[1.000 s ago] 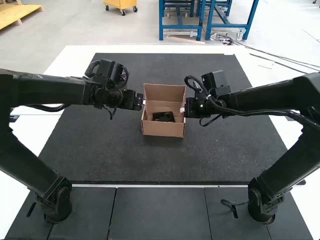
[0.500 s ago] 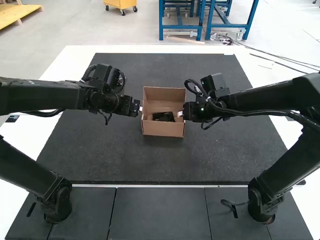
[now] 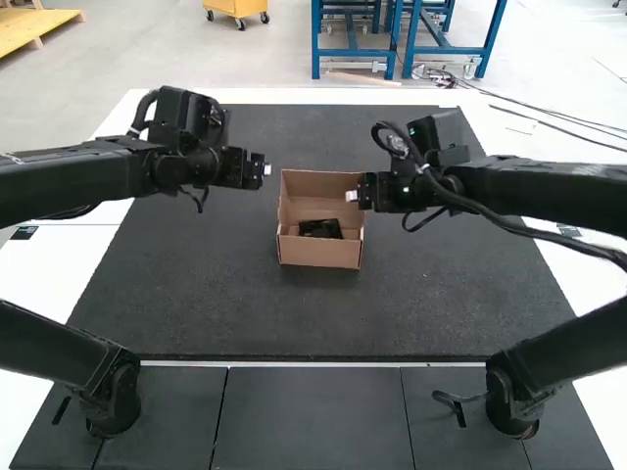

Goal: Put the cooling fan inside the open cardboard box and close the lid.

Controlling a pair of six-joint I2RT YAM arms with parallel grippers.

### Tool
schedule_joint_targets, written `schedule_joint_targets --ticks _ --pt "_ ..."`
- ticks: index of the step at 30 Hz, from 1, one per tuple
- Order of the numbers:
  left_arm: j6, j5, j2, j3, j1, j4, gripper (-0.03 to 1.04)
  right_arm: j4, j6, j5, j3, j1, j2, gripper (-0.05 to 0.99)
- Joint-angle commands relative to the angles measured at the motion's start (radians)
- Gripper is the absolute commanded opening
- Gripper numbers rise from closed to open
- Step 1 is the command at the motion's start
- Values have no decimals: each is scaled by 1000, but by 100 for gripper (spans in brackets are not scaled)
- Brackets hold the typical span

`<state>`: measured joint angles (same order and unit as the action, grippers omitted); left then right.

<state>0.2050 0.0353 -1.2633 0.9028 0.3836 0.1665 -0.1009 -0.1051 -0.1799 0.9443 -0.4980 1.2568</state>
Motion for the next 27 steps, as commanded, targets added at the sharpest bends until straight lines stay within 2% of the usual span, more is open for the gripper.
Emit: schedule_joint_targets --ticks 1,7,17,27 --pt "-15 9 -38 73 -3 -10 97 -42 157 60 -18 -4 -83 82" --pt "-15 11 -148 180 3 -30 97 -195 263 71 22 3 -154 83" --pt "-16 8 -311 352 5 -39 97 -416 275 59 211 -8 -155 86" --pt "-16 -15 -374 450 72 99 97 -542 295 59 318 -4 -125 89"
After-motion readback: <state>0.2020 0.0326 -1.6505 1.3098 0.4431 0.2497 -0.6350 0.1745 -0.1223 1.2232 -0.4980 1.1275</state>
